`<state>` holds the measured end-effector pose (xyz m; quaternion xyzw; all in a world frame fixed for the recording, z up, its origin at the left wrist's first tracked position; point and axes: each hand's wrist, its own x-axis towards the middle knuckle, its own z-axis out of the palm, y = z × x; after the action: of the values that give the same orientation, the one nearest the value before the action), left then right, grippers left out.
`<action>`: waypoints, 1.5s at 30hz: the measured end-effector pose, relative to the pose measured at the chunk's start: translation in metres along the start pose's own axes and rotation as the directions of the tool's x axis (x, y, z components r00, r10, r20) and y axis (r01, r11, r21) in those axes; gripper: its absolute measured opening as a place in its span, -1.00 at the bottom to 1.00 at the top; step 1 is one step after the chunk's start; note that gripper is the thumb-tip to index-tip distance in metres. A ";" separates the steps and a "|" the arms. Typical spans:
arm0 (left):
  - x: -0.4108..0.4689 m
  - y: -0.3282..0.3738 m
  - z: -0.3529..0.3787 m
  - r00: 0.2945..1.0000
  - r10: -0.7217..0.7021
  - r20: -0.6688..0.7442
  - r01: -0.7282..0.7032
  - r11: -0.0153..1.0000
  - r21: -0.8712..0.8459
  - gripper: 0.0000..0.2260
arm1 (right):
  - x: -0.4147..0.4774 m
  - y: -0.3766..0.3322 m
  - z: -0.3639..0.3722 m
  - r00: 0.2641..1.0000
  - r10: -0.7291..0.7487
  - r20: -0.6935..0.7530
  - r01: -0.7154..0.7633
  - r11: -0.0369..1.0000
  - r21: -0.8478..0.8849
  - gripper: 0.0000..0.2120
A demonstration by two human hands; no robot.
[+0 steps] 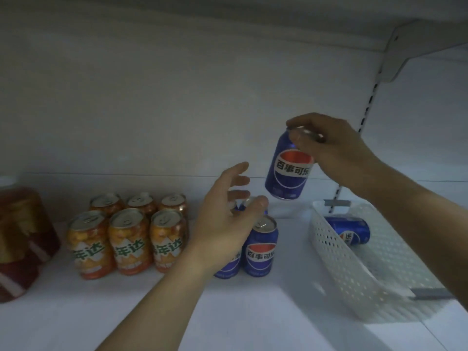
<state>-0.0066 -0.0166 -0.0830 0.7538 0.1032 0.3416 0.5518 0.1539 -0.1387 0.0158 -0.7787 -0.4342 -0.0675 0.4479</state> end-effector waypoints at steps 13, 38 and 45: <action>-0.012 -0.021 -0.025 0.994 0.088 -0.057 -0.098 0.976 -0.193 -0.32 | -0.036 -0.049 0.096 0.996 -0.081 -0.027 0.082 0.829 0.554 -0.74; -0.004 -0.021 -0.028 0.998 0.055 -0.031 -0.063 0.875 -0.479 -0.27 | -0.019 -0.039 0.104 0.992 -0.119 0.032 0.048 0.609 0.792 -0.78; -0.005 -0.020 -0.023 0.990 0.056 -0.126 -0.101 0.917 -0.387 -0.30 | -0.016 -0.033 0.111 0.997 -0.048 0.053 -0.019 0.537 0.843 -0.77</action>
<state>-0.0204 0.0058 -0.0990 0.6110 0.0334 0.4192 0.6707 0.0886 -0.0570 -0.0364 -0.4653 -0.4350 0.1733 0.7512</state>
